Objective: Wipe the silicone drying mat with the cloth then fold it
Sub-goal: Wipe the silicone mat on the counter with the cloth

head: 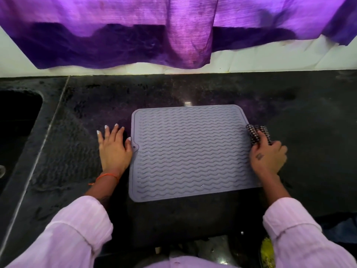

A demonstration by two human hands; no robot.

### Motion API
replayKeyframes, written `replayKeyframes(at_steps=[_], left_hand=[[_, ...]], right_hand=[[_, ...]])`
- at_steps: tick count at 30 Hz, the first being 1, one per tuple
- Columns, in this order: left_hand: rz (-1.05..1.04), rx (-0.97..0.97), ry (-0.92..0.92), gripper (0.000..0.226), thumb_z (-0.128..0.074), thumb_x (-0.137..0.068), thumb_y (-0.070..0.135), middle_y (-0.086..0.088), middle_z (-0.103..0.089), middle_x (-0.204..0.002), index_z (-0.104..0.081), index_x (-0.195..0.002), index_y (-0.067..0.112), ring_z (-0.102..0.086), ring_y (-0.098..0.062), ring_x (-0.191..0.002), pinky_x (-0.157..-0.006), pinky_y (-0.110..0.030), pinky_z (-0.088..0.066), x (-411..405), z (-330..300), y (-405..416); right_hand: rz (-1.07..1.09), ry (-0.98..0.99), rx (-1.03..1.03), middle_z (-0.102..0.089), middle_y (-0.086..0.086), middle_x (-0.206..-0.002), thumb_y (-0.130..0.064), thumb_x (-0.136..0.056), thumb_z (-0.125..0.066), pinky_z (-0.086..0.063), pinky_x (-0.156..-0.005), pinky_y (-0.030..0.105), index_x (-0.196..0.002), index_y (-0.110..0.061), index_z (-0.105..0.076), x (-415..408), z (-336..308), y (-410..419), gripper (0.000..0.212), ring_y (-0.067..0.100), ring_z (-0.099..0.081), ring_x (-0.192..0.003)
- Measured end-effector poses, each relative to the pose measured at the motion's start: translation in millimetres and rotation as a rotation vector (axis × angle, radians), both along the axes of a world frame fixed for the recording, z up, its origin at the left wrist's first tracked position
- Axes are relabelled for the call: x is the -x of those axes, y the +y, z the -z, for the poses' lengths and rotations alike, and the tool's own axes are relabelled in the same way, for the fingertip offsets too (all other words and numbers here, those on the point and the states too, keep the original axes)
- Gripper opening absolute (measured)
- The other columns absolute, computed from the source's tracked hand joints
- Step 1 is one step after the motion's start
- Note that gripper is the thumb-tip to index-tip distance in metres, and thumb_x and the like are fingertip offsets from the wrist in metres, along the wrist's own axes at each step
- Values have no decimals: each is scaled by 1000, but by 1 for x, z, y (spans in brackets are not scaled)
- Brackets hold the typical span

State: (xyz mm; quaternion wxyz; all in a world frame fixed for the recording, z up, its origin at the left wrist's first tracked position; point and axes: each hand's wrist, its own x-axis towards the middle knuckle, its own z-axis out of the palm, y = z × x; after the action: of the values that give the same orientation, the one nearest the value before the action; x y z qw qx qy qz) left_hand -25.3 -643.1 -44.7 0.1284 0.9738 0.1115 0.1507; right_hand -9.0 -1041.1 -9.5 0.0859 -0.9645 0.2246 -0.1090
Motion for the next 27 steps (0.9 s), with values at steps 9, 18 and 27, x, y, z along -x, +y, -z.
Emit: replayKeyframes(at_steps=[9, 18, 27], left_hand=[[-23, 30, -12, 55, -41, -88, 35, -19, -48, -139, -54, -128, 1, -29, -40, -137, -117, -48, -3, 0, -1, 1], [-18, 51, -44, 55, -43, -87, 36, -20, -50, -136, -55, -126, -1, -32, -42, -135, -115, -51, -5, 1, 3, 4], [-12, 23, -29, 58, -38, -89, 39, -20, -47, -139, -52, -129, -1, -28, -42, -137, -117, -51, -3, 2, 4, 4]], right_hand=[[-456, -96, -336, -55, 12, -98, -35, -86, -45, -45, -75, 34, -125, -29, -56, 81, -11, 164, 41, 28, -53, -88], [-798, 6, -106, -53, 2, -94, -38, -71, -40, -47, -65, 35, -117, -34, -51, 131, 7, 249, 48, 21, -53, -82], [-504, -51, -53, -58, 6, -93, -38, -73, -43, -47, -69, 37, -120, -33, -58, 105, 10, 131, 49, 26, -55, -83]])
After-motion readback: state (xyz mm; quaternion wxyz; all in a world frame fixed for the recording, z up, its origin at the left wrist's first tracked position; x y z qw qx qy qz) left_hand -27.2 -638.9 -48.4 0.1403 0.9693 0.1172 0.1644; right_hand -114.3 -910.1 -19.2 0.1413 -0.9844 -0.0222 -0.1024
